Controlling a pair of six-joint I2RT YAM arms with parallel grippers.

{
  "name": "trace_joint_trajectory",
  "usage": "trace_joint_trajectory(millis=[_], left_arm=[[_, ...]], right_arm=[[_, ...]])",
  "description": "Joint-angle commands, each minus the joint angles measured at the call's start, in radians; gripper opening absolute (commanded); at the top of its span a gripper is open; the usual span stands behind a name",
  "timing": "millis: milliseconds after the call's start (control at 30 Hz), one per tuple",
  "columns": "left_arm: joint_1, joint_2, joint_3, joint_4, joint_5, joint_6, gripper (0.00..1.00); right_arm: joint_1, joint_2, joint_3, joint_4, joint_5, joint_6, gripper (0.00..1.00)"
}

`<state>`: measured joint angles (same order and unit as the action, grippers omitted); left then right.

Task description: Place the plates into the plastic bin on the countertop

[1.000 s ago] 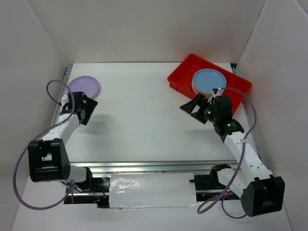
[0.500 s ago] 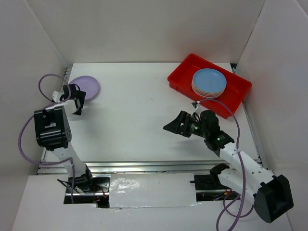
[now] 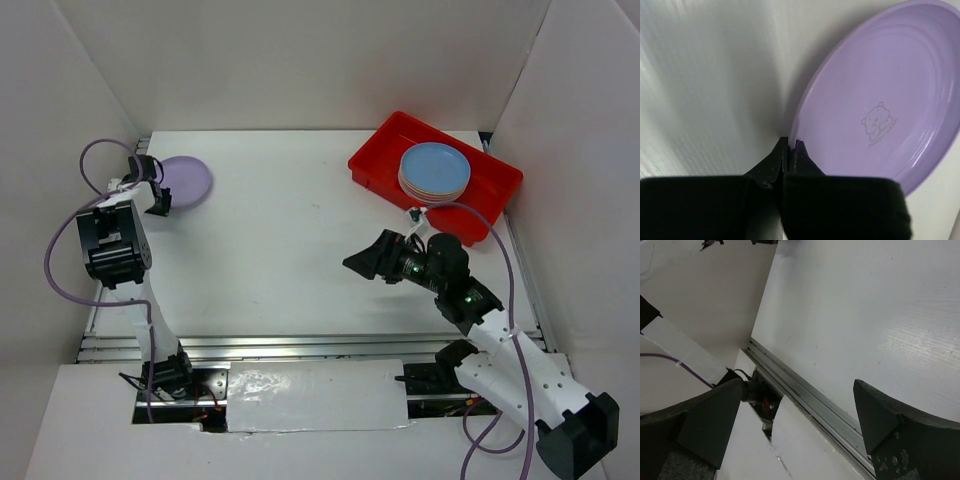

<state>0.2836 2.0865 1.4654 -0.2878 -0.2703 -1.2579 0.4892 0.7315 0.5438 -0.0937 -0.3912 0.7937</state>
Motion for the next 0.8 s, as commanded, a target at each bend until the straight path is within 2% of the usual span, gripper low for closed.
trace_joint_trajectory(millis=[0,100,133,167,200,267,300,367,433,467,533,633,767], left_arm=[[-0.007,0.001,-0.011,-0.176,0.029,0.032,0.0],[-0.064,-0.11,-0.052,-0.244,0.011,0.063,0.0],[-0.095,-0.156,-0.13,-0.228,0.0,0.087,0.0],[-0.13,-0.271,-0.178,-0.22,-0.053,0.097,0.0],[-0.226,-0.336,-0.226,-0.174,-0.079,0.123,0.0],[-0.331,-0.495,-0.385,-0.146,-0.121,0.129,0.0],[-0.425,-0.535,-0.434,-0.119,-0.112,0.127,0.0],[-0.51,-0.603,-0.539,-0.07,-0.086,0.115,0.0],[-0.61,-0.615,-0.557,-0.092,-0.05,0.095,0.0],[-0.673,-0.621,-0.556,-0.1,-0.049,0.092,0.0],[-0.736,-0.65,-0.547,-0.102,-0.05,0.104,0.0],[-0.823,-0.693,-0.525,-0.108,-0.056,0.127,0.0],[-0.888,-0.733,-0.487,-0.109,-0.038,0.186,0.0]], right_arm=[[0.011,-0.026,0.064,-0.034,0.044,-0.025,1.0],[0.011,0.021,0.108,-0.06,0.069,-0.043,1.0],[0.012,0.041,0.148,-0.064,0.081,-0.053,1.0],[0.018,0.093,0.175,-0.073,0.101,-0.062,1.0],[0.026,0.127,0.211,-0.113,0.161,-0.094,1.0],[0.043,0.257,0.353,-0.19,0.233,-0.147,1.0],[0.051,0.296,0.401,-0.254,0.268,-0.169,1.0],[0.058,0.429,0.534,-0.311,0.386,-0.224,1.0],[0.058,0.517,0.652,-0.411,0.489,-0.246,1.0],[0.055,0.599,0.653,-0.472,0.509,-0.264,1.0],[0.046,0.666,0.743,-0.503,0.541,-0.272,1.0],[0.034,0.747,0.717,-0.5,0.537,-0.277,0.99],[0.022,0.763,0.602,-0.402,0.425,-0.268,0.93]])
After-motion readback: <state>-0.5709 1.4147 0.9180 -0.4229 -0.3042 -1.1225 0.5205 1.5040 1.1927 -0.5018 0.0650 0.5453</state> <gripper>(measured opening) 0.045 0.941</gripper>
